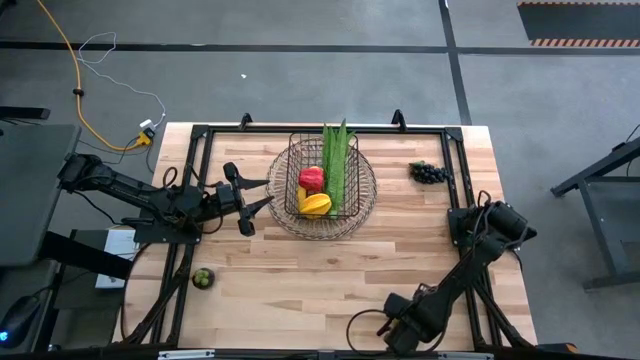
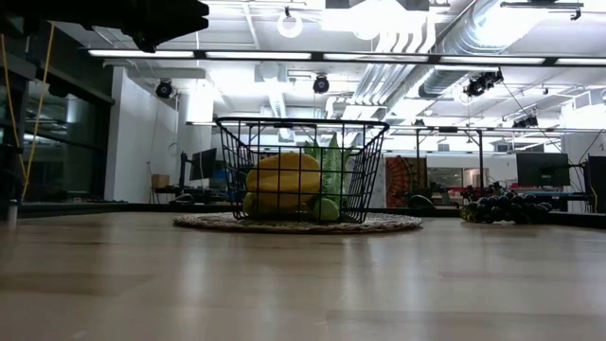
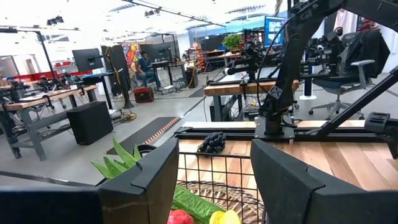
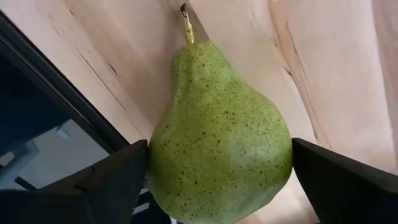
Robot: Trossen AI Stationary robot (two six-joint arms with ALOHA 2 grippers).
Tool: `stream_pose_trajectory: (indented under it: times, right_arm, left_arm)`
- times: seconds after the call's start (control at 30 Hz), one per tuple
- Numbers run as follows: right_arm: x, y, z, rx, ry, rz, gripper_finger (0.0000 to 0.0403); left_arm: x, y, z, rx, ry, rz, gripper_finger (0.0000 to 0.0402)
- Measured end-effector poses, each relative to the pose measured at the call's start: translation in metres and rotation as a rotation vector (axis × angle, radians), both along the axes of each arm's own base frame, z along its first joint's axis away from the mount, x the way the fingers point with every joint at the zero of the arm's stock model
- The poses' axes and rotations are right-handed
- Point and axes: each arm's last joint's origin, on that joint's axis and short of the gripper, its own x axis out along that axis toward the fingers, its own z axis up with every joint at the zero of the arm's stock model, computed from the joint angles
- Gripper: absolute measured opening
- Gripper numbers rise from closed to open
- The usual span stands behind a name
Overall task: Build produce basket
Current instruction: Put the green pear into the black wire basket
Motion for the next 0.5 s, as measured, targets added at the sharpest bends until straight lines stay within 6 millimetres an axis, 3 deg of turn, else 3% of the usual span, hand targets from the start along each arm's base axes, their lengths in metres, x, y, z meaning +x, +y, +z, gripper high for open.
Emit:
stream_pose_trajectory:
  times: [0.27,0.5]
  right_arm:
    - [0.003,-0.018,0.005,-0.087,-0.012,0.164,0.0308]
    - [0.010,-0.053,0.046,-0.293,-0.245,0.348,0.0306]
  left_arm:
    - [0.000,0.000,0.000,0.000,0.000,0.000,0.0189]
    - [0.000,0.000,0.000,-0.007,-0.003,-0.001,0.0189]
